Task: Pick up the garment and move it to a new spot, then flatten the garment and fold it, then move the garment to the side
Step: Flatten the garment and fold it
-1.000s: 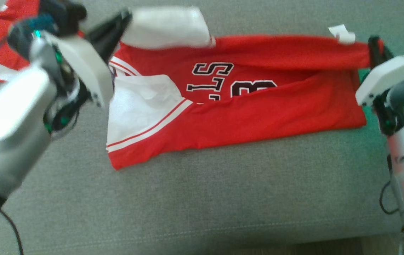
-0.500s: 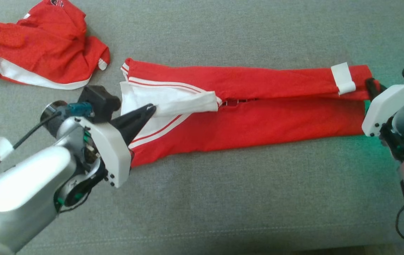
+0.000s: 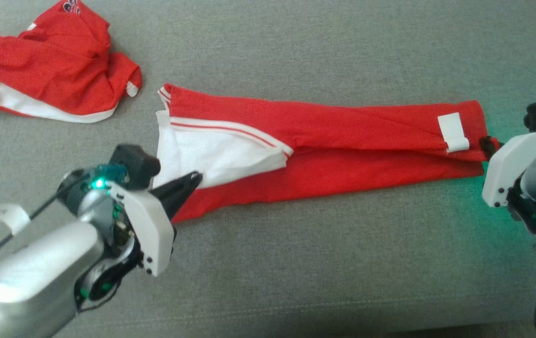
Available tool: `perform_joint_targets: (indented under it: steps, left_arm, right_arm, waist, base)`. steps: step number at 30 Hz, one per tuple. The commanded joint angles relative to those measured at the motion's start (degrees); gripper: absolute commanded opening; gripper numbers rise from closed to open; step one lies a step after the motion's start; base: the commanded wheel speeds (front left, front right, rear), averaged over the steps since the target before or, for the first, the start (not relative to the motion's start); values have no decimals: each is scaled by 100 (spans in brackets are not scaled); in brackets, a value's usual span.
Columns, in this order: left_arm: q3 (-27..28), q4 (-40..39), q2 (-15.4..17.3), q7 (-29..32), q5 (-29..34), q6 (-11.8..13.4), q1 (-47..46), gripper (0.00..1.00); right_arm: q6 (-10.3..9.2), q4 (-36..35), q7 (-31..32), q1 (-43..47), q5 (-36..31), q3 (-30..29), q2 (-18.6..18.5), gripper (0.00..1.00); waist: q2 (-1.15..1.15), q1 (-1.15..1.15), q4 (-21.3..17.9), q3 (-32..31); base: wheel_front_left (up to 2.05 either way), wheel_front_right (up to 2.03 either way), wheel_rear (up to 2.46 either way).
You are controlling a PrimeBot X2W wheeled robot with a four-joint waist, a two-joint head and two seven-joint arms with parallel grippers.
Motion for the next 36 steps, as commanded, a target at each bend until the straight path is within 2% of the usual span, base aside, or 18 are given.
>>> perform_joint_targets:
  steps: [1,2,3,4,8,14,16,19,22,24,27,28,31,36]
  left_arm:
    - [243,-42,158,-76,-30,66,-59,0]
    - [261,10,129,-142,-26,119,-26,18]
    - [291,67,90,-236,-7,181,-4,70]
    - [322,127,47,-340,20,240,11,100]
    - [548,407,-174,-897,81,480,50,100]
    - [1187,701,-580,-1804,-10,840,146,100]
    - [1619,639,-749,-1926,123,992,172,100]
    - [2689,232,-1161,-1943,649,1225,450,100]
    - [3501,-4,-1644,-1945,1125,1300,1067,100]
    - [3933,-94,-1993,-1946,1351,1245,1486,100]
    - [4270,-95,-2361,-1946,1749,1031,2000,100]
    - [4270,-95,-2361,-1946,1749,1031,2000,100]
    - [4446,-30,-2572,-1947,2058,742,2287,100]
    - [4711,93,-2759,-1947,2396,363,2419,100]
  right_arm:
    - [40,-255,18,19,21,2,-85,100]
    - [40,-305,20,51,32,-15,-55,100]
    - [40,-376,19,89,66,-8,-22,100]
    - [40,-471,-18,125,109,-5,2,100]
    - [40,-876,-480,238,90,-225,120,100]
    - [40,-1580,-1672,357,-59,-395,483,100]
    - [40,-1790,-2105,416,-145,-427,637,100]
    - [40,-2026,-2660,574,-336,-385,824,100]
    - [40,-2133,-3200,807,-683,-397,1021,100]
    - [40,-2166,-3514,963,-925,-408,1186,100]
    - [40,-2092,-3767,1146,-1196,-461,1368,100]
    - [40,-2092,-3767,1146,-1196,-461,1368,100]
    - [40,-1954,-3864,1209,-1316,-716,1500,100]
    - [40,-1577,-3752,1102,-1422,-1474,1615,100]
  waist:
    - [0,0,-19,-13]
    - [0,0,-25,-27]
    - [0,0,-29,-44]
    - [0,0,-33,-63]
    - [0,0,-38,-144]
    - [0,0,-24,-266]
    - [0,0,-6,-301]
    - [0,0,41,-341]
    - [0,0,81,-400]
    - [0,0,101,-411]
    - [0,0,125,-398]
    - [0,0,125,-398]
    - [0,0,178,-355]
    - [0,0,260,-197]
  base:
    - [0,0,0]
    - [0,0,0]
    - [0,0,0]
    - [0,0,0]
    - [0,0,0]
    - [0,0,0]
    - [0,0,0]
    - [0,0,0]
    - [0,0,0]
    - [0,0,0]
    - [0,0,0]
    - [0,0,0]
    - [0,0,0]
    - [0,0,0]
